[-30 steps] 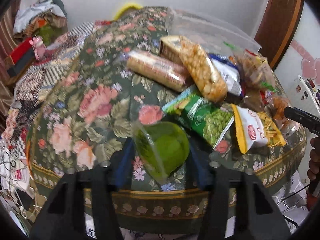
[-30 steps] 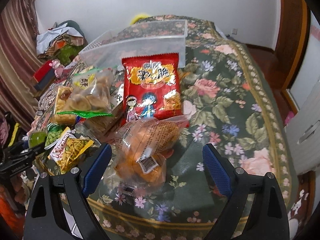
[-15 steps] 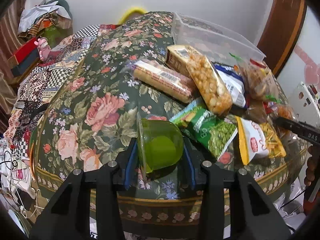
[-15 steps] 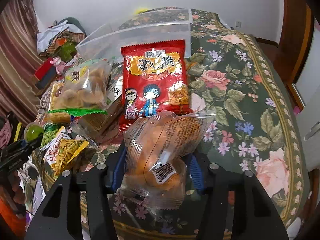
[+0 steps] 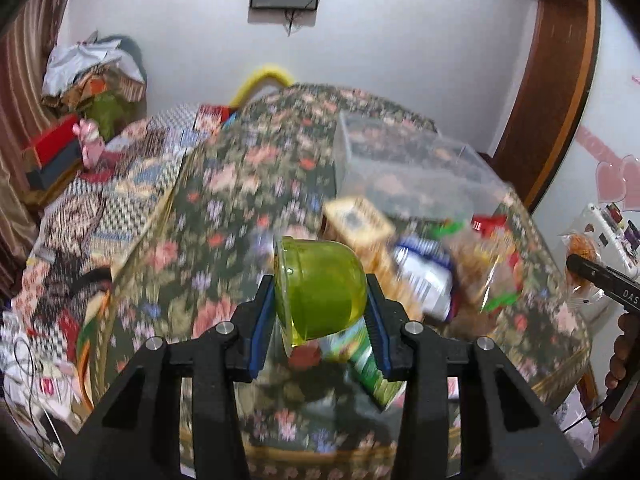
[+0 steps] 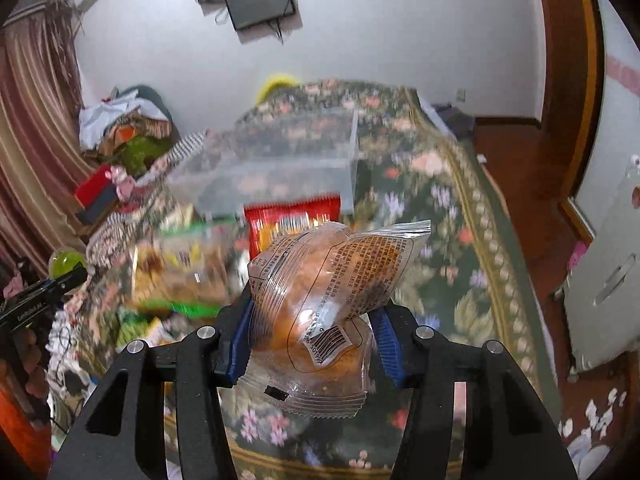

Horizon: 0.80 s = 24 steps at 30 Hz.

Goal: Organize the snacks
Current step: 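Carry the pastry and jelly into the clear box and open both tools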

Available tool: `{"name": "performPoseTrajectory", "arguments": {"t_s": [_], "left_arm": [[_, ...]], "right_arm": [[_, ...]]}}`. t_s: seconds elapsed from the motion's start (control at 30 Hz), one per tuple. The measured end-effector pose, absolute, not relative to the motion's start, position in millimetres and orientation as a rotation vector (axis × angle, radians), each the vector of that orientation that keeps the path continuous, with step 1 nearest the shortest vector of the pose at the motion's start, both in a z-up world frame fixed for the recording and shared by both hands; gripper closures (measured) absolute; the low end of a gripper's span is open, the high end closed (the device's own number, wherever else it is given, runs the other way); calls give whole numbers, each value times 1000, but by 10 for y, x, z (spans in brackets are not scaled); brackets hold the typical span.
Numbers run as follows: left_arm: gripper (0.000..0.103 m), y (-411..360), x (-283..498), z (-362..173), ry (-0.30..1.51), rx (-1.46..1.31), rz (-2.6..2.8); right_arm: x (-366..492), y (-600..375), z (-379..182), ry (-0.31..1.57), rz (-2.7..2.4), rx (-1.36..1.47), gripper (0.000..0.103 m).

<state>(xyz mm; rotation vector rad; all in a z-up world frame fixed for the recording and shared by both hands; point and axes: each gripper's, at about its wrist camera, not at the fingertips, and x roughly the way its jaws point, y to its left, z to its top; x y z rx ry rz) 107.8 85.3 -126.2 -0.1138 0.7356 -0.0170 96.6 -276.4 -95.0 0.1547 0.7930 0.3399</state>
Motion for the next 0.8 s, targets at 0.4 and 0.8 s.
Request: {"name": "performPoseTrajectory", "arguments": {"t_s": [0.4, 0.8], "left_arm": [[61, 696, 1677, -681, 652, -135, -70], [61, 558, 2429, -625, 670, -115, -73]], "right_arm": [[1362, -2569, -528, 634, 382, 154, 54], [1860, -2351, -379, 576, 398, 138, 54]]}}
